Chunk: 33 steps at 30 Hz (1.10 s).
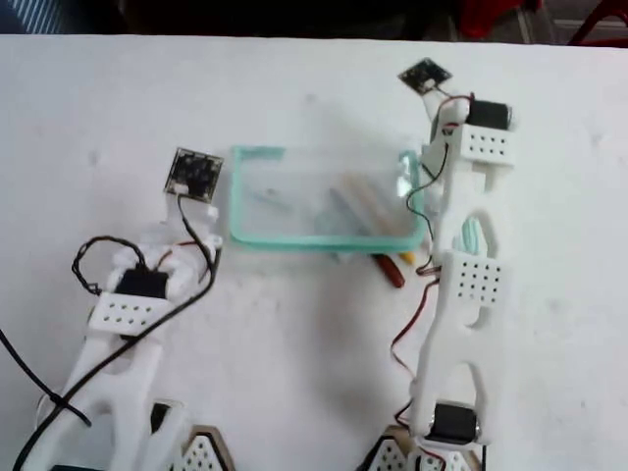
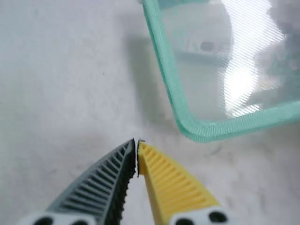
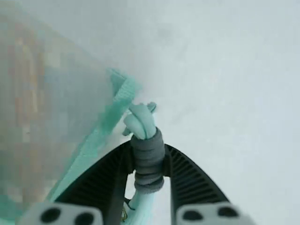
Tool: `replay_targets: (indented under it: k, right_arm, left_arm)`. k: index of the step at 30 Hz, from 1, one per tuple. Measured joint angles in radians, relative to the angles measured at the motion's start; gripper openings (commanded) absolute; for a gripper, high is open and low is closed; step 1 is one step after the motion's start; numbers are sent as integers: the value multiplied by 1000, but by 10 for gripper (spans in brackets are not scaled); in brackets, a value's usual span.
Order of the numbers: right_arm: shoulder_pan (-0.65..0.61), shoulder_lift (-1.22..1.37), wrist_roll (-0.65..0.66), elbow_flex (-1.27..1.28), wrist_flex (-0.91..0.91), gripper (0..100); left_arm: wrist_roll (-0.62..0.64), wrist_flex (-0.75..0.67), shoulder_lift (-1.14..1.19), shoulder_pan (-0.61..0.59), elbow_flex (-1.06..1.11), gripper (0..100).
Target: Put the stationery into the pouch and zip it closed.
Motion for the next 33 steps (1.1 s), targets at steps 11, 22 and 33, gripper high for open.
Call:
replay_targets:
  k: [11,22,33]
  right_arm:
    - [-107,-388,-63,8,64,17]
    - [-247,-717,-176,176,66,17]
    - [-562,-1089,-364,459,66,17]
  left_arm:
    - [57,58,-147,0,60,177]
    - [63,275,-884,0,229,260]
    - [63,439,-1157,0,204,264]
